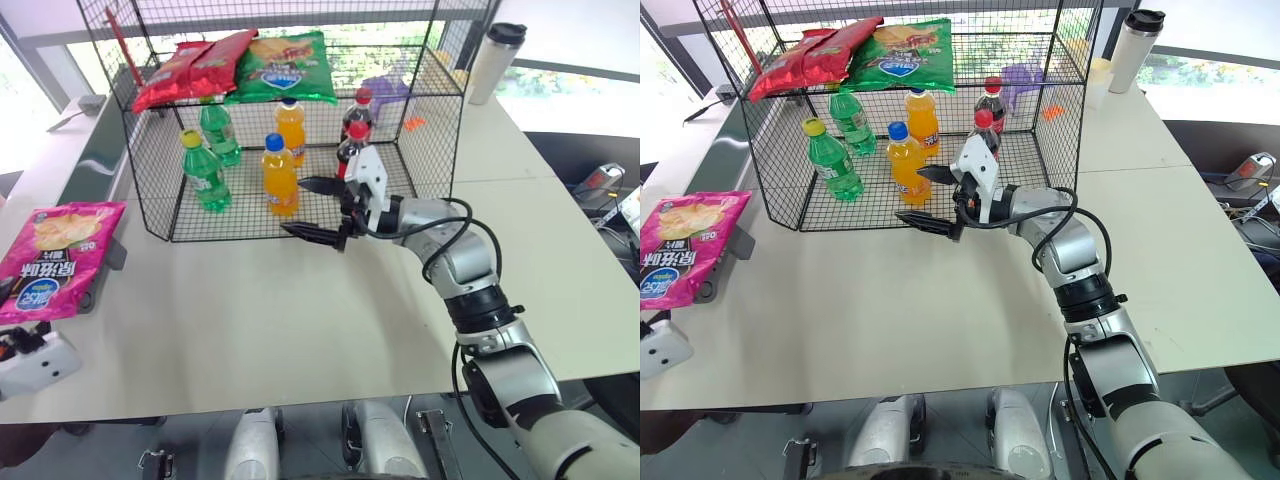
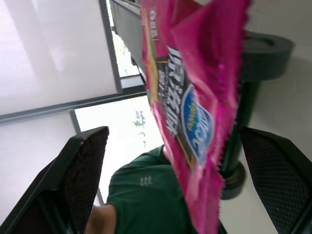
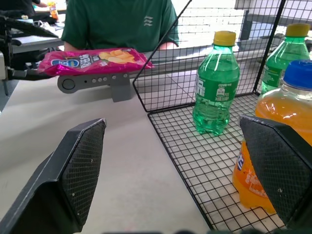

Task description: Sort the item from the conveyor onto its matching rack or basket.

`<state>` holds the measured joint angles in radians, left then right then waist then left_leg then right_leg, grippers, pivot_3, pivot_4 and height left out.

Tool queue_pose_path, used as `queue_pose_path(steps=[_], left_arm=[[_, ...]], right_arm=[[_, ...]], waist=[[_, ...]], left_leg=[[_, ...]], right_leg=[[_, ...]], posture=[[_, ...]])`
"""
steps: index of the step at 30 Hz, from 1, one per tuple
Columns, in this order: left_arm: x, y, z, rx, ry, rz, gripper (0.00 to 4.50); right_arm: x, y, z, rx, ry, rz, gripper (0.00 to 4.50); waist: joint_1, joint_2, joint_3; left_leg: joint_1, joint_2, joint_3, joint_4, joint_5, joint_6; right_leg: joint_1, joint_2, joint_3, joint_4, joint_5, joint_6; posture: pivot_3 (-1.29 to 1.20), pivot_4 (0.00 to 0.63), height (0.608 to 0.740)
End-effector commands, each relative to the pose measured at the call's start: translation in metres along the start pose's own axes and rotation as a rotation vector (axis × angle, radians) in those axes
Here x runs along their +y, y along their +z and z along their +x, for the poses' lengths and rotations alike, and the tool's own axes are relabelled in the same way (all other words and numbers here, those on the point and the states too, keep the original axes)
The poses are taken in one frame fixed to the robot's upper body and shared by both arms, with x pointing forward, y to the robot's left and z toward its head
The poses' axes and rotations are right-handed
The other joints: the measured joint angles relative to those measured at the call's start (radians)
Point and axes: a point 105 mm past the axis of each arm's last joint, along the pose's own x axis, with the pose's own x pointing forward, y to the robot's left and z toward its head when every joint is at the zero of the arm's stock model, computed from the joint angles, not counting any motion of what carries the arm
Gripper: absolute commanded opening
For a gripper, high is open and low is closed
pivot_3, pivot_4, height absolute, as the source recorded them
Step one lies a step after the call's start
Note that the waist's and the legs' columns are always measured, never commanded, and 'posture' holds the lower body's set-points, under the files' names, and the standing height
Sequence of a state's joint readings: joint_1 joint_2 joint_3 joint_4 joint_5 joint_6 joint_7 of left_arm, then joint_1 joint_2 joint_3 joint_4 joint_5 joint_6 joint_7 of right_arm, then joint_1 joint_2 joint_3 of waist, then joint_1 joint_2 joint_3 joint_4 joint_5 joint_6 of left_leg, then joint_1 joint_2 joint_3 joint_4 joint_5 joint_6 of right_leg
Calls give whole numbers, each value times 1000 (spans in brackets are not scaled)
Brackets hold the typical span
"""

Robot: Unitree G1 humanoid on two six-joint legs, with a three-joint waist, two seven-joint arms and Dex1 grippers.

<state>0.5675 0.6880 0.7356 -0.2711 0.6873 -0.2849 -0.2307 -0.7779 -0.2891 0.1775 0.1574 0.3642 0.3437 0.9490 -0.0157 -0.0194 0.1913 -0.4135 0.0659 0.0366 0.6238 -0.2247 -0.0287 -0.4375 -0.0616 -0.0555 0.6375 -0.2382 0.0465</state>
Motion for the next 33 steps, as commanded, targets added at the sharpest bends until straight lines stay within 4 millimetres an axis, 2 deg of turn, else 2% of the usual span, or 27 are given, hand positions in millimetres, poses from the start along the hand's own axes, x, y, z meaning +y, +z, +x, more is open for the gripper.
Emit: queue_pose_path(steps=[1, 3, 10, 11, 16, 20, 23, 26, 33], left_arm=[[6, -2, 3, 13, 25, 26, 3895], [2, -1, 7, 4, 1, 31, 3248], [-2, -1, 28, 13, -18, 2, 159], [-2, -2, 32, 19, -13, -1, 65], [-4, -1, 40, 37, -19, 1, 65], [7, -2, 39, 35, 7, 0, 65], [4, 5, 37, 0, -9, -20, 65], [-1, 7, 34, -1, -18, -34, 838], [-6, 4, 27, 46, -1, -34, 3684]], right_arm=[[0, 12, -4, -36, -15, -37, 4500], [1, 11, -4, -34, -20, -32, 4500], [0, 10, -5, -35, -42, -22, 4500], [0, 10, -5, -36, -45, -20, 4500], [0, 8, -7, -28, -56, -21, 4500], [-1, 7, -9, -23, -71, -23, 4500], [-2, 6, -9, -24, -75, -22, 4500], [-2, 6, -8, -27, -76, -23, 4500], [-2, 5, -7, -32, -79, -25, 4500]], waist=[[0, 0, 0], [0, 0, 0], [1, 0, 0], [1, 0, 0], [1, 0, 0], [1, 0, 0], [1, 0, 0], [1, 0, 0], [5, 1, -1]], left_leg=[[0, 0, 0, 0, 0, 0], [0, 0, 0, 0, 0, 0], [1, 1, 0, 4, 0, 0], [1, 1, 0, 4, 0, 0], [2, 1, 0, 5, 0, 0], [2, 1, 0, 5, 0, 0], [2, 1, 0, 5, 0, 0], [2, 1, 0, 5, 0, 0], [2, 1, 0, 5, 0, 0]], right_leg=[[0, 0, 0, 0, 0, 0], [0, 0, 0, 1, 0, 0], [-2, 0, 0, 9, 0, 0], [-2, 0, 0, 10, 0, 0], [-1, 0, 0, 10, 0, 0], [-1, 0, 0, 10, 0, 1], [-2, 0, 0, 10, 0, 0], [-2, 0, 0, 10, 0, 0], [-1, -1, 0, 10, 0, 0]], posture=[[0, 150, 740], [0, 150, 740], [0, 150, 740], [0, 150, 740], [0, 150, 740], [0, 150, 740], [0, 150, 740], [0, 150, 740], [0, 150, 740]])
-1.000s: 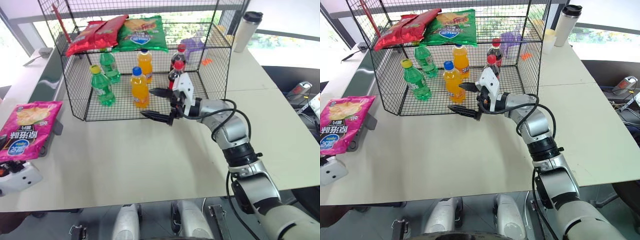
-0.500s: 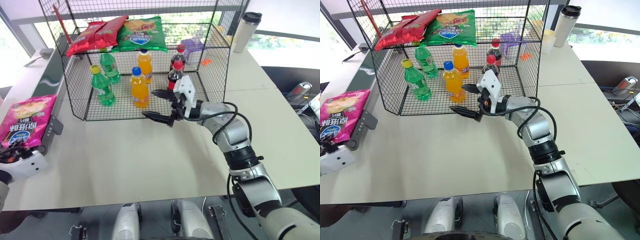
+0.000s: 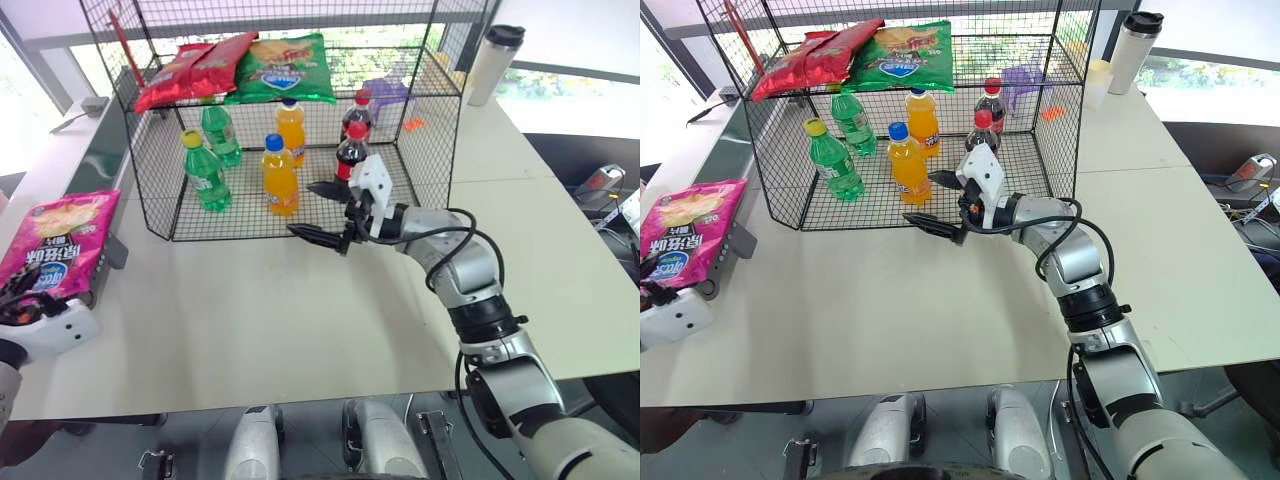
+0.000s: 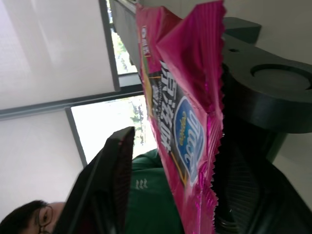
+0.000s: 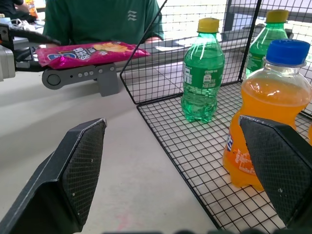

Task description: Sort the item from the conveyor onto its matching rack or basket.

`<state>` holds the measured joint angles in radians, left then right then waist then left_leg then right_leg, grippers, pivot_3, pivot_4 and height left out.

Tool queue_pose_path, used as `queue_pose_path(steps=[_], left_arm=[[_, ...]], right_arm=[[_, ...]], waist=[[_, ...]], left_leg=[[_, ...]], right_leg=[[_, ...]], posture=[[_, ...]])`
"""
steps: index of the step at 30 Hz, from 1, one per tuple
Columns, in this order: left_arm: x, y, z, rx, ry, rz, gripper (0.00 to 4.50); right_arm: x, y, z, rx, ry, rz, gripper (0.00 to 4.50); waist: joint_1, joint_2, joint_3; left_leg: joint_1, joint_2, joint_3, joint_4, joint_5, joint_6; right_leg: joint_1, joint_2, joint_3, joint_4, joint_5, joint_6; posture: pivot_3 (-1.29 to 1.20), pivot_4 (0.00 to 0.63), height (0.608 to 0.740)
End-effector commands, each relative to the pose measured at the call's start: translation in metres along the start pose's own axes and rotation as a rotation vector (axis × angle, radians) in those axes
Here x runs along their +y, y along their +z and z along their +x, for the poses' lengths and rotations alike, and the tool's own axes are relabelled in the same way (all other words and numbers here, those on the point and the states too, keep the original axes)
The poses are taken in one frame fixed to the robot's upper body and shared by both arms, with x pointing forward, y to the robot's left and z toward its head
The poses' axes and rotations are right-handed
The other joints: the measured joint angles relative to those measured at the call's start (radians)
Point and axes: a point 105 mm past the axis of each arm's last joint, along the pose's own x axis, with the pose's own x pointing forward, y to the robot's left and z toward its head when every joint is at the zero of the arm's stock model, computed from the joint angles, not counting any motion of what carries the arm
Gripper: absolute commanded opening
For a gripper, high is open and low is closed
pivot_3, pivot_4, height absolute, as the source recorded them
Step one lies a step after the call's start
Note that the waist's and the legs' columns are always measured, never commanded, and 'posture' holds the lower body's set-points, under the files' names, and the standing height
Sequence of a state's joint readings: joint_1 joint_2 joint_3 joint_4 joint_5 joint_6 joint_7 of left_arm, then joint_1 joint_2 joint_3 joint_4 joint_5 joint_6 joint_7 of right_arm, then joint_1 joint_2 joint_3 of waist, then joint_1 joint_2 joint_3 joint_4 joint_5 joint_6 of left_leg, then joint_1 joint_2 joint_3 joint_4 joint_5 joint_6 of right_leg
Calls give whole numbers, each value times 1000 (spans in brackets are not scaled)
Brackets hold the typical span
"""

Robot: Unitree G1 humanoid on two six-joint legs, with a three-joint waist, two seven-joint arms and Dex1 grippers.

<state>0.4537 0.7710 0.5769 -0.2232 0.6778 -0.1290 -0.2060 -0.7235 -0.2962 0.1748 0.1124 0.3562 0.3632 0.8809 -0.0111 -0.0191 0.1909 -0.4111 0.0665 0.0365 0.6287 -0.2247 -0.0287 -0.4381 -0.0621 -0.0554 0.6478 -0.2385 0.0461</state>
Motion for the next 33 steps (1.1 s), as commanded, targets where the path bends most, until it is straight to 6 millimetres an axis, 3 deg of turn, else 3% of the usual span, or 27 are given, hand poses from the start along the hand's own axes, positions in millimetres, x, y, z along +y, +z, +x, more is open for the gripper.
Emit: queue_pose_path(steps=[1, 7, 14, 17, 24, 28, 33], left_arm=[[-5, -6, -3, 36, 1, 11, 4009], [-9, -10, 17, 44, 3, 9, 4009], [-24, 0, 39, 12, -30, -18, 4009], [-33, 2, 42, 8, -60, -32, 3228], [-34, 8, 45, -10, -64, -41, 120], [-11, 7, 44, -7, 13, -14, 50], [46, 21, 33, -76, 165, -22, 50]], right_arm=[[0, 16, -1, -53, -4, -43, 4500], [1, 15, 1, -54, -2, -44, 4500], [1, 16, 1, -54, -8, -53, 4500], [2, 16, 0, -54, -13, -51, 4500], [2, 16, 0, -54, -19, -49, 4500], [2, 16, 0, -54, -22, -47, 4500], [-1, 16, -1, -54, -33, -48, 4500]], waist=[[1, 2, -1], [2, 4, -2], [1, 13, -7], [1, 16, -10], [2, 17, -10], [2, 17, -10], [0, 12, -10]], left_leg=[[1, 0, 0, 0, 0, 0], [2, 0, 0, 0, 0, 0], [2, 0, 1, 0, 0, 0], [2, 0, 1, 0, 0, 0], [3, 0, 1, 0, 0, 0], [2, 0, 1, 0, 0, 0], [1, 0, 1, 0, 0, 0]], right_leg=[[1, 0, 0, 0, -1, -1], [2, 0, -1, 1, -1, -2], [2, 0, -1, 1, 0, 1], [2, 0, -1, 1, 0, 1], [3, 0, -1, 1, 0, 1], [3, 0, -1, 0, 0, 1], [1, 0, -1, 0, 0, 1]], posture=[[0, 150, 740], [0, 150, 740], [0, 150, 740], [0, 150, 740], [0, 150, 740], [0, 150, 740], [0, 150, 740]])
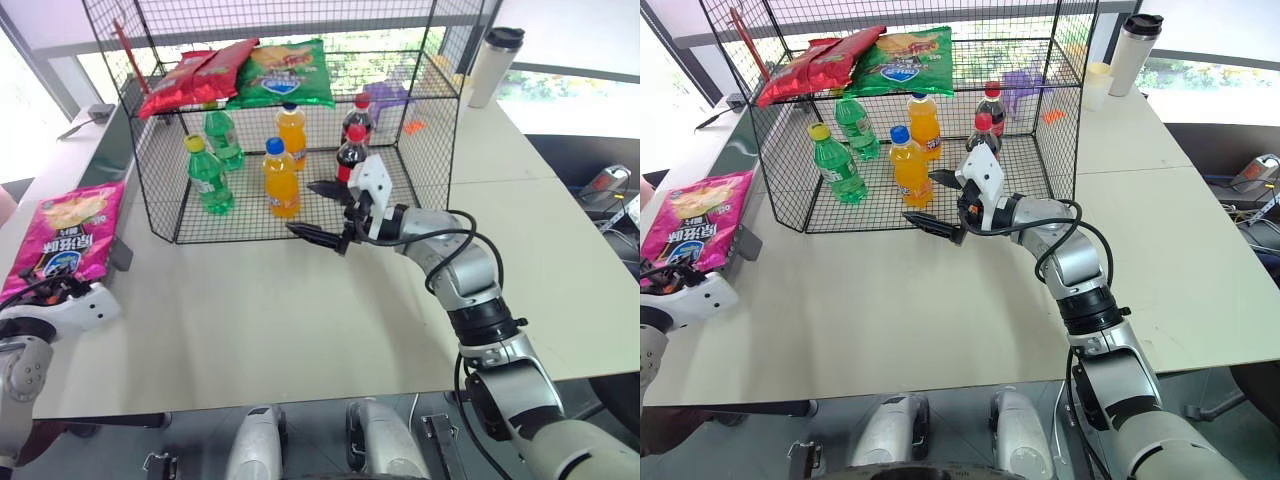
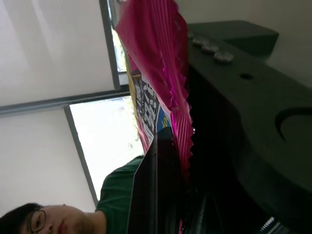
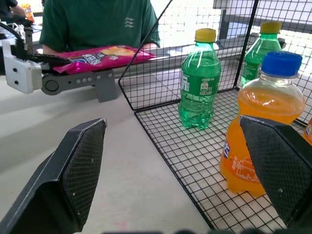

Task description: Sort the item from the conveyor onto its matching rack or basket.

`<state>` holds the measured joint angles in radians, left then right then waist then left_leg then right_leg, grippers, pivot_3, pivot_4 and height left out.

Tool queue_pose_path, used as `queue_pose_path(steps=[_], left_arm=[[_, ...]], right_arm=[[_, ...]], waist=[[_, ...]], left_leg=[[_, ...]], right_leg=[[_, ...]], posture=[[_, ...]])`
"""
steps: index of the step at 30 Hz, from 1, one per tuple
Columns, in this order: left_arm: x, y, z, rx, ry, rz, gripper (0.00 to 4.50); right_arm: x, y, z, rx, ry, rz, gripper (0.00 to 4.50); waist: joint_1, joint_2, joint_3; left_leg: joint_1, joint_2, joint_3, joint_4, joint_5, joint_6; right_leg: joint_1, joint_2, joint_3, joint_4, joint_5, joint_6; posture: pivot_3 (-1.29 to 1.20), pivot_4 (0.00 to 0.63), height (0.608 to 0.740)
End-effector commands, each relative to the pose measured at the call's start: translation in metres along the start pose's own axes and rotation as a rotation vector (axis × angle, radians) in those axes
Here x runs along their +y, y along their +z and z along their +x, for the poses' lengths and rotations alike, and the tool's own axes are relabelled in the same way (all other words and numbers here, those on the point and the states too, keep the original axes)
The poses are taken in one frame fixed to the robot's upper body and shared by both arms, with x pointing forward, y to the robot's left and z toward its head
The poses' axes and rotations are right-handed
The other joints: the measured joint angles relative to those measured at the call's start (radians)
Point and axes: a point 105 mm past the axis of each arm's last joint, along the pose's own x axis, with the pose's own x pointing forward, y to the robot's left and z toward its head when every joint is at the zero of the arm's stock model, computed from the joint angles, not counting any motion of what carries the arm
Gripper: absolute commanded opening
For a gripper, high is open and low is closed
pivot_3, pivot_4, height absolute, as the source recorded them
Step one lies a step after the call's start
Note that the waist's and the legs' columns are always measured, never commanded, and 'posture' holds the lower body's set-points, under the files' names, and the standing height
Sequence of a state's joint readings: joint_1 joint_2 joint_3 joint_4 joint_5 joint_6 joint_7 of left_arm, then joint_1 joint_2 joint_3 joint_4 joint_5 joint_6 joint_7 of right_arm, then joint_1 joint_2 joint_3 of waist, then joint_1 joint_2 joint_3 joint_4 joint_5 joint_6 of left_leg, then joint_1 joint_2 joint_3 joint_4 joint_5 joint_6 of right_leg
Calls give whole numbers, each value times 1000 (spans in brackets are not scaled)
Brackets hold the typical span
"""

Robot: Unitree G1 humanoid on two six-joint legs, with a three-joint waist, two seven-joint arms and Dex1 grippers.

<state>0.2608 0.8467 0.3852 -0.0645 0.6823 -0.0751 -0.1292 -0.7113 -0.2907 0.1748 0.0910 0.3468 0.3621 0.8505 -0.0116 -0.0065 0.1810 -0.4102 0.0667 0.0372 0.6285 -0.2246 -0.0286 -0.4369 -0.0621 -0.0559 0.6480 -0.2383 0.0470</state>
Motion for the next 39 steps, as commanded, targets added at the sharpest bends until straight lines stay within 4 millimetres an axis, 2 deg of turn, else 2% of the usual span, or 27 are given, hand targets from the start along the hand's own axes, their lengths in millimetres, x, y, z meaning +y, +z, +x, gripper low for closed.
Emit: queue_pose_path(steps=[1, 4, 9, 13, 16, 18, 20, 23, 26, 32, 39], left_arm=[[65, 13, -7, -61, 165, -18, 50], [104, 12, -21, -86, 156, -99, 50], [139, 3, -50, -95, -29, -390, 50], [169, 8, -76, -138, -177, -622, 50], [190, 21, -97, -204, -332, -734, 50], [214, 37, -107, -328, -385, -844, 50], [229, 56, -115, -472, -429, -892, 50], [239, 78, -119, -637, -481, -925, 50], [240, 101, -115, -796, -546, -941, 50], [245, 136, -101, -1048, -619, -965, 50], [240, 158, -84, -1158, -715, -925, 50]], right_arm=[[-2, 15, -1, -50, -9, -38, 4500], [-4, 14, -2, -50, -18, -38, 4500], [-13, 17, -4, -65, -38, -33, 4500], [-25, 29, -10, -118, -57, -4, 4500], [-32, 43, -23, -172, -53, 44, 4500], [-27, 47, -32, -183, -9, 87, 4500], [-18, 48, -39, -182, 37, 136, 4500], [-7, 50, -47, -192, 92, 223, 4500], [2, 56, -51, -214, 142, 296, 4500], [3, 71, -51, -263, 174, 323, 4500], [3, 91, -45, -322, 233, 284, 4500]], waist=[[0, -1, 0], [-2, -3, 1], [-7, -3, 1], [-6, -5, 3], [-5, -8, 5], [-1, -9, 5], [-1, -10, 6], [-6, -8, 7], [-8, -7, 8], [-3, -8, 8], [-2, -8, 8]], left_leg=[[0, 0, 0, 0, 0, 0], [-1, 0, 0, 0, 0, 0], [0, 0, 0, -1, 0, 0], [-1, 0, 0, 0, 0, 0], [-1, 0, -1, 0, 0, 0], [-1, 0, -1, 0, 0, 0], [0, 0, -2, 0, 0, 0], [0, -1, -2, -1, 0, 0], [1, -1, -3, -1, 0, 0], [1, 0, -5, 1, 0, 0], [0, 0, -5, 1, 0, 0]], right_leg=[[0, 0, 0, 0, 0, 0], [-1, 0, 0, 0, 0, -1], [-1, 1, 0, 0, -1, -2], [-1, 1, 0, 0, -1, -2], [-1, 2, 0, 0, -2, -3], [0, 2, 0, -1, -3, -2], [1, 2, 0, -2, -3, -2], [1, 2, 1, -2, -3, -1], [1, 3, 1, 0, -2, 1], [2, 6, 1, 1, -2, 0], [2, 6, 1, 0, -2, 1]], posture=[[0, 150, 740], [0, 150, 740], [0, 150, 740], [0, 150, 740], [0, 150, 740], [0, 150, 740], [0, 150, 740], [0, 150, 740], [0, 150, 740], [0, 150, 740], [0, 150, 740]])
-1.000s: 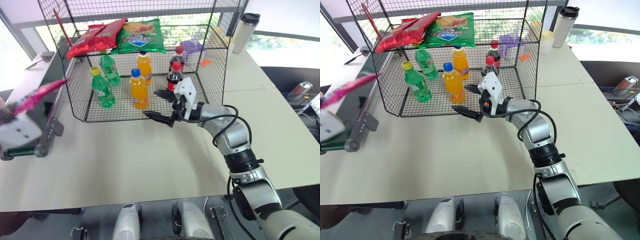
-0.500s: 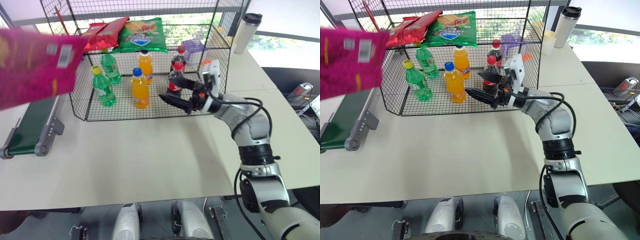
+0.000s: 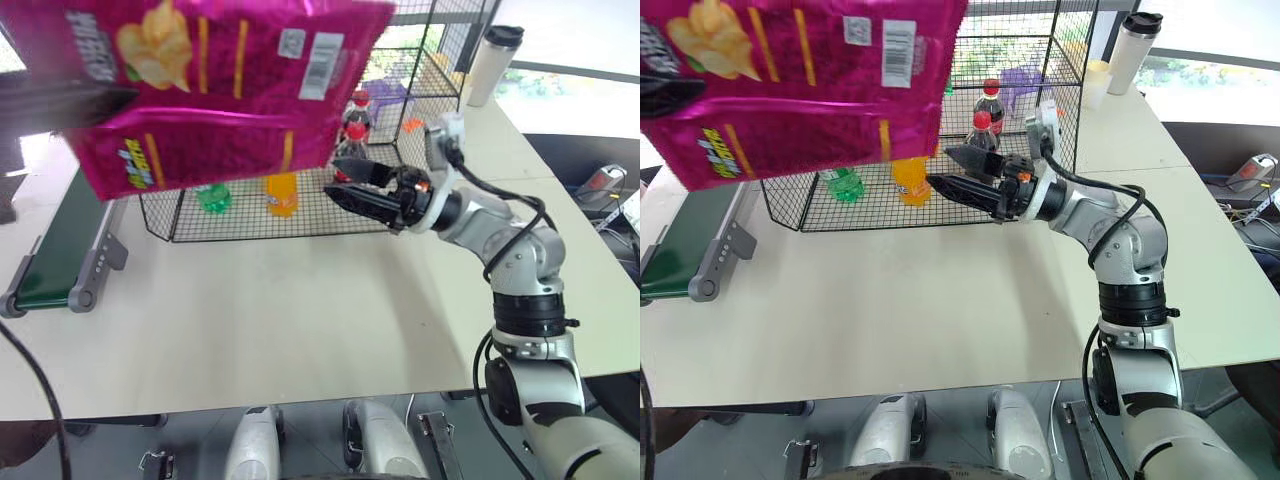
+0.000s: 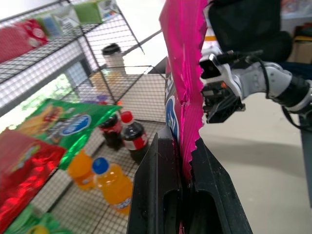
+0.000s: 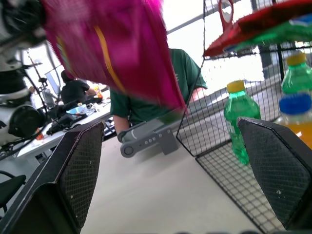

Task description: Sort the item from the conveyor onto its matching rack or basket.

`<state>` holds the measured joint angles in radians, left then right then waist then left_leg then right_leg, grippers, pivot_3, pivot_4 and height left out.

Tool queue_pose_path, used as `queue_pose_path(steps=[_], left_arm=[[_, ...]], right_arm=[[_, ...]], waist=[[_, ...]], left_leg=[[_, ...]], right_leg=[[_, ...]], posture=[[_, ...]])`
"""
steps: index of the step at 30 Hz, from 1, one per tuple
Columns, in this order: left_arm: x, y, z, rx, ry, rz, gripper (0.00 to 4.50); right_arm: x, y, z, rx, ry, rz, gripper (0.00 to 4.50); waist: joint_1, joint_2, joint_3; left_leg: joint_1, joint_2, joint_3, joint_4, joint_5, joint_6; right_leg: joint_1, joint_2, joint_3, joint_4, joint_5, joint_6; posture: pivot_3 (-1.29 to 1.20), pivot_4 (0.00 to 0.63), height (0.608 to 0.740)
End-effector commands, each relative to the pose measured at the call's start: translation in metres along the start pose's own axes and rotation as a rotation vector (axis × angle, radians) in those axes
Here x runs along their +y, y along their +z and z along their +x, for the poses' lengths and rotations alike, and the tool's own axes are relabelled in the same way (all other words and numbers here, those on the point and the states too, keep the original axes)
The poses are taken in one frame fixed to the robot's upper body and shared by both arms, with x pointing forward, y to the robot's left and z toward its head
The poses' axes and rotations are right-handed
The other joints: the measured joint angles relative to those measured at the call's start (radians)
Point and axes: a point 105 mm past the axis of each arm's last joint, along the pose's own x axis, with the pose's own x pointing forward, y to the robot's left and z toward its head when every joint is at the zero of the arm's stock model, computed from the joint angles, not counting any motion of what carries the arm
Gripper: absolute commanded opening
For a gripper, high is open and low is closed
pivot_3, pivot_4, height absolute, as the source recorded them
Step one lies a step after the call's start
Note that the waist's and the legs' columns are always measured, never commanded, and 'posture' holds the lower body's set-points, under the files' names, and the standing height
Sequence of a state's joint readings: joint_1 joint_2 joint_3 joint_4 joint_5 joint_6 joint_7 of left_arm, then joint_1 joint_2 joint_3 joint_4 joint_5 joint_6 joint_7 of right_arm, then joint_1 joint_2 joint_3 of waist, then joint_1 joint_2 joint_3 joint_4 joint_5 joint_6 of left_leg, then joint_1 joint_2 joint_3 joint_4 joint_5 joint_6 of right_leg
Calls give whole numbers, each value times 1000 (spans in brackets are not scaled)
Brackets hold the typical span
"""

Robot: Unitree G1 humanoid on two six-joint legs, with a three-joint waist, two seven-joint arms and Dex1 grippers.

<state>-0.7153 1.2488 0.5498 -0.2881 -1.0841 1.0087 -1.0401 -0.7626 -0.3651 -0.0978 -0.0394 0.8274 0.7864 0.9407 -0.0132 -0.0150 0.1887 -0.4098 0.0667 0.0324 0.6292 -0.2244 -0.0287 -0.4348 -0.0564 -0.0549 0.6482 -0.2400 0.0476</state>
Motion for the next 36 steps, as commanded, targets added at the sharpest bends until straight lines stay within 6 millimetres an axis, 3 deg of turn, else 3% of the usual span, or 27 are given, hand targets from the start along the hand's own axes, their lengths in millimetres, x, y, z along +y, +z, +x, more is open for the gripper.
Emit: queue_pose_path(steps=[1, 5, 12, 15, 22, 24, 25, 27, 31, 36], left_arm=[[3, 7, 4, -30, -35, 51, 50], [4, 6, 10, -40, -80, 45, 50], [-1, -3, 25, -53, -152, 10, 50], [0, -10, 30, -49, -171, -5, 0], [9, -20, 29, -32, -157, -23, 0], [11, -21, 27, -34, -150, -28, 0], [13, -23, 26, -31, -142, -40, 275], [16, -31, 25, -12, -121, -56, 888], [30, -42, 18, 11, -18, -48, 2613], [63, -62, -10, 43, 249, -31, 2613]], right_arm=[[5, 22, 7, -54, 54, -75, 4500], [1, 27, 8, -49, 53, -117, 4500], [19, 32, 19, -45, 166, -122, 4500], [23, 29, 22, -40, 208, -112, 3679], [28, 22, 20, 17, 242, -120, 39], [29, 22, 19, 22, 240, -123, 39], [29, 22, 18, 26, 236, -125, 12], [29, 22, 17, 27, 218, -127, 0], [29, 25, 14, 17, 186, -136, 0], [15, 39, -2, -31, 2, -225, 0]], waist=[[-2, 0, 0], [0, 0, 0], [0, 0, 0], [0, 0, 0], [0, 0, 0], [0, 0, 0], [0, 0, 0], [0, 0, 0], [2, 0, 0], [0, 0, 0]], left_leg=[[0, 0, 0, 0, 0, 0], [0, 0, 0, 0, 0, 0], [0, 0, 0, 0, 0, 0], [0, 0, 0, 1, 0, 0], [0, 0, 0, 1, 0, 0], [0, 0, 0, 1, 0, 0], [0, 0, 0, 1, 0, 0], [0, 0, 0, 0, 0, 0], [0, 0, 0, 1, 0, 0], [0, 0, 0, 0, 0, 0]], right_leg=[[0, 0, 0, 0, 0, 0], [0, 0, 0, 0, 0, 0], [0, 0, 0, 0, 0, 0], [0, 0, 0, 0, 0, 0], [0, 0, 0, 0, 0, 0], [0, 0, 0, 0, 0, 0], [0, 0, 0, 0, 0, 0], [0, 0, 0, 0, 0, 0], [0, 0, 0, 0, 0, 0], [0, 0, 0, 0, 0, 0]], posture=[[0, 150, 740], [0, 150, 740], [0, 150, 740], [0, 150, 740], [0, 150, 740], [0, 150, 740], [0, 150, 740], [0, 150, 740], [0, 150, 740], [0, 150, 740]])
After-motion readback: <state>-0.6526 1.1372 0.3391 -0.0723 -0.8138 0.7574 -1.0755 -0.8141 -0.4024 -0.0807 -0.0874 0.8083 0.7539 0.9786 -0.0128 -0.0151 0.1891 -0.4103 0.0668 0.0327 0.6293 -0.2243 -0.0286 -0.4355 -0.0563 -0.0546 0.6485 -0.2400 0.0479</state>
